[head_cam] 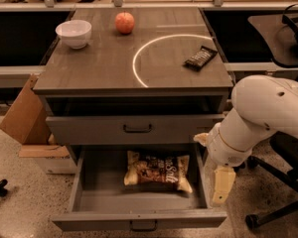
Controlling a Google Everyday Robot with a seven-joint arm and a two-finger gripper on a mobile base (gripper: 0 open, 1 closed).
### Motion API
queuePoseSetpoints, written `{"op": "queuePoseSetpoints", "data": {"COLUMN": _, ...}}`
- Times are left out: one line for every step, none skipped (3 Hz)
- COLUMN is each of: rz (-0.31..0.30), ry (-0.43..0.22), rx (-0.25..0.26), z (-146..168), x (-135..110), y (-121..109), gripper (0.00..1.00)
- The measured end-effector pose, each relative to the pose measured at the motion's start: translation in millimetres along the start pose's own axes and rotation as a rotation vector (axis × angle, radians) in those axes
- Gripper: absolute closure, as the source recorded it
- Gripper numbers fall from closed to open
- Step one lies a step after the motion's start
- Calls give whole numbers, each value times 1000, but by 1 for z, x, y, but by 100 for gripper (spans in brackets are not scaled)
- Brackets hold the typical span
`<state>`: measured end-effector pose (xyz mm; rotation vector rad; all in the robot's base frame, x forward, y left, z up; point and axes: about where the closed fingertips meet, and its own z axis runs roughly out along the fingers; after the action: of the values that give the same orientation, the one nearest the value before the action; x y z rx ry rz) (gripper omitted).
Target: Pick brown chip bag from middle drawer and place on counter
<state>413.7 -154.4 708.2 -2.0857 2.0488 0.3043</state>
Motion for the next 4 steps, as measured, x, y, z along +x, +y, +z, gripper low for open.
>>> {"op": "queuePoseSetpoints", "data": {"rz": -6, "ry": -50, "rx": -47, "z": 29, "x": -4, "y": -2, "gripper": 0}}
{"op": "queuePoseSetpoints", "data": {"rz": -11, "ry": -122, "rx": -114, "z": 67, "x": -10, "y": -4, "gripper": 0}}
{"op": "queuePoseSetpoints", "data": {"rz": 7, "ry": -172, "rx": -185, "z": 113, "x": -17, "y": -5, "gripper": 0}}
{"op": "queuePoseSetpoints", "data": {"rz": 7, "ry": -172, "rx": -185, "z": 113, "x": -17, "y": -5, "gripper": 0}}
